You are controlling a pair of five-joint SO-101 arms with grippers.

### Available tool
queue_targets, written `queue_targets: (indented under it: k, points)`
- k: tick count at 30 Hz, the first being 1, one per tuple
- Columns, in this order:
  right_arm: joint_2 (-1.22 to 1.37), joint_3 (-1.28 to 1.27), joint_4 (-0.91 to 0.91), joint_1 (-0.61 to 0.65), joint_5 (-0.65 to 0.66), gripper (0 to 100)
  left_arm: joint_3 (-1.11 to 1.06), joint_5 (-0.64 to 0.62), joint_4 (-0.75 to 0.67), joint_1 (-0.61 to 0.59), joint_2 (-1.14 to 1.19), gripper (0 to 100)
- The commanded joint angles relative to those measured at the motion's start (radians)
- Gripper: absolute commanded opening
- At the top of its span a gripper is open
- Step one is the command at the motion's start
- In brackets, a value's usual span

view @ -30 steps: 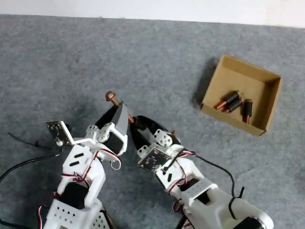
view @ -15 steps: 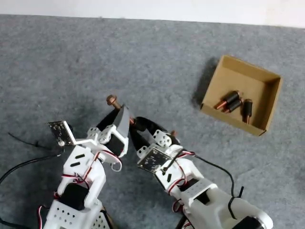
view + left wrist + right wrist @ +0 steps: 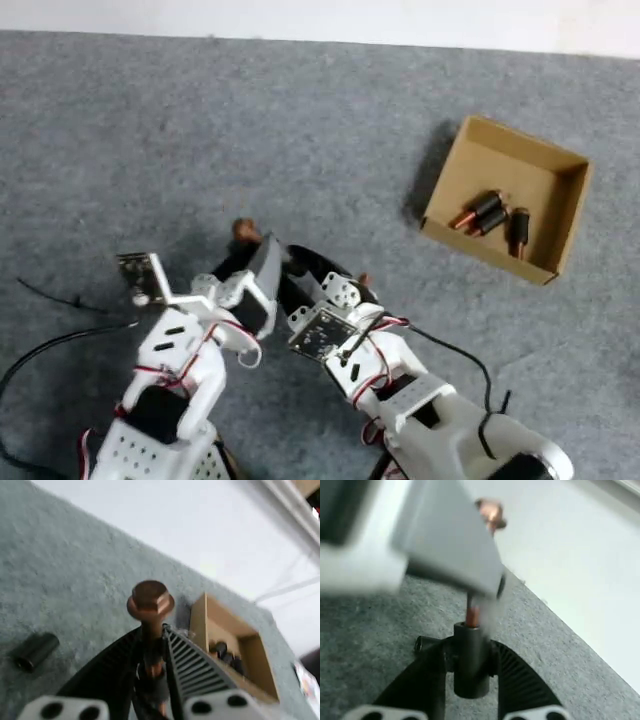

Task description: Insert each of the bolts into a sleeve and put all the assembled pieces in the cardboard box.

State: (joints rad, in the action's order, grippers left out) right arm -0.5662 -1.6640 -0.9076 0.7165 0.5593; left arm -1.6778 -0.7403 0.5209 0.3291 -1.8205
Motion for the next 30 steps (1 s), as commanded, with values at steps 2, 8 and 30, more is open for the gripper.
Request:
queue_targets:
  k: [2, 8, 30]
  points:
    - [-0.031, -0.111, -0.031, -0.031, -0.011, 0.5, -0.019, 0.011, 0.035, 0.018, 0.001, 0]
    - [-0.031, -0.111, -0.031, -0.033, -0.011, 0.5, -0.019, 0.011, 0.031, 0.016, 0.002, 0]
    - [-0.031, -0.107, -0.031, -0.128, -0.011, 0.5, -0.019, -0.092, 0.044, -0.096, -0.008, 36]
